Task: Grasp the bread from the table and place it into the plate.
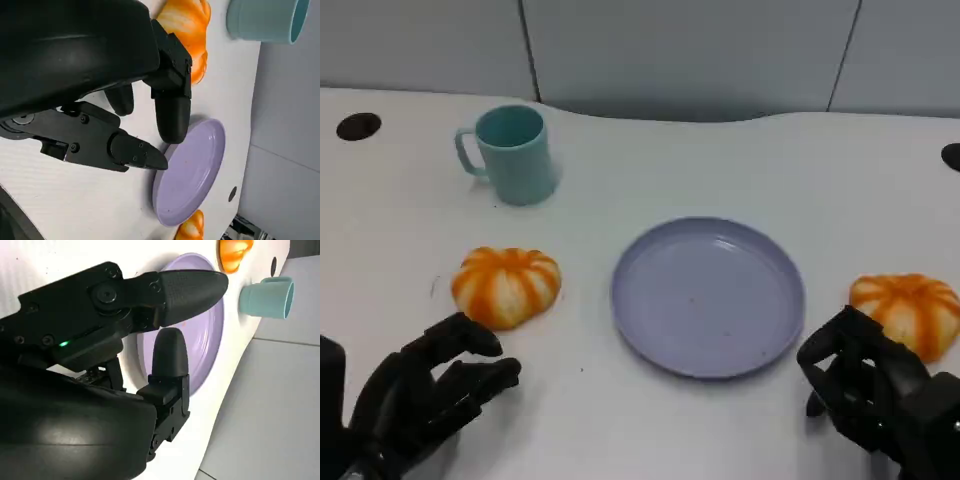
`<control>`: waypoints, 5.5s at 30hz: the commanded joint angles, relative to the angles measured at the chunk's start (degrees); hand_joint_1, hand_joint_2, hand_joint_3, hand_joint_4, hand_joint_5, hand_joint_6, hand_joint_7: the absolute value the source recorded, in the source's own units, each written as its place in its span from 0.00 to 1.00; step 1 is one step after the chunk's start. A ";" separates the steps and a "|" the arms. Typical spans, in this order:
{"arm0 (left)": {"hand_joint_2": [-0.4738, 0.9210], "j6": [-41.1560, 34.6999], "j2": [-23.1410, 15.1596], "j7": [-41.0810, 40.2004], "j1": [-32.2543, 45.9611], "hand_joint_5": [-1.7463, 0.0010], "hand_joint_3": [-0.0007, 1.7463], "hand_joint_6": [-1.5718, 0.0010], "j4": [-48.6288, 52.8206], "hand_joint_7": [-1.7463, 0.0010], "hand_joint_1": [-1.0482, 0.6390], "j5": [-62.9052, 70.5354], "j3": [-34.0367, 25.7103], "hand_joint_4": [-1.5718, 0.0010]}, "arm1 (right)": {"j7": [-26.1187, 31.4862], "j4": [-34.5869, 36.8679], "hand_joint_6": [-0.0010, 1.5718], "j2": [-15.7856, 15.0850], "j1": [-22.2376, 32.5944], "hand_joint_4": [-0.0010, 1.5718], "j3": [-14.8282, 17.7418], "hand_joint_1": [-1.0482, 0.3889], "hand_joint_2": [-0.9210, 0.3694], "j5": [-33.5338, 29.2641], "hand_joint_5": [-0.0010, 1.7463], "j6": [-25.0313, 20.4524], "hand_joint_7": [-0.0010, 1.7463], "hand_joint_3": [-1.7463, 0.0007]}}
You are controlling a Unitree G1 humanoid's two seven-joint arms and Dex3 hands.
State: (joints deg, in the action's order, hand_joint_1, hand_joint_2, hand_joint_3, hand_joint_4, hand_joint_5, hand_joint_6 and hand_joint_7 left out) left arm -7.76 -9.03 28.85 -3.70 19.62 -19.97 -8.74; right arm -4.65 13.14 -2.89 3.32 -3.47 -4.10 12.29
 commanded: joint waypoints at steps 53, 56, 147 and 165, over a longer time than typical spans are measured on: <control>0.90 15.35 -6.71 -17.27 -46.07 1.00 0.00 0.92 47.45 0.99 0.24 66.49 39.30 0.99 | 0.19 -5.27 0.24 0.95 2.62 0.38 -1.16 0.56 0.00 -0.07 1.00 -4.76 1.00 0.80; 0.89 15.98 -5.38 -19.31 -46.90 0.99 0.00 0.91 51.50 0.99 0.26 65.85 39.48 0.98 | 0.33 -5.65 0.24 1.00 2.90 0.37 -1.29 0.56 0.00 -0.28 1.00 -4.79 1.00 0.80; 1.00 33.88 4.93 -17.51 -55.60 0.96 0.07 0.93 50.93 0.99 0.19 52.97 37.22 1.00 | 1.16 -3.71 0.23 2.31 1.64 0.34 -2.07 0.55 0.00 -1.08 1.00 -4.68 1.00 0.80; 1.00 34.78 -1.45 11.21 -29.93 0.91 0.09 0.88 30.58 0.99 0.21 13.16 9.71 0.92 | -0.11 -3.63 0.25 1.30 1.13 0.36 -1.17 0.54 0.00 -0.26 1.00 -5.25 1.00 0.81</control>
State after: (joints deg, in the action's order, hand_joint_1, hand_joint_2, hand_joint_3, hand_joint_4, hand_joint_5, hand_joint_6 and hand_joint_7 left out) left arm 28.71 -9.20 36.13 -38.41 55.90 -1.14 4.32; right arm -4.62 9.87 -0.60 4.58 -5.48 -5.04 7.16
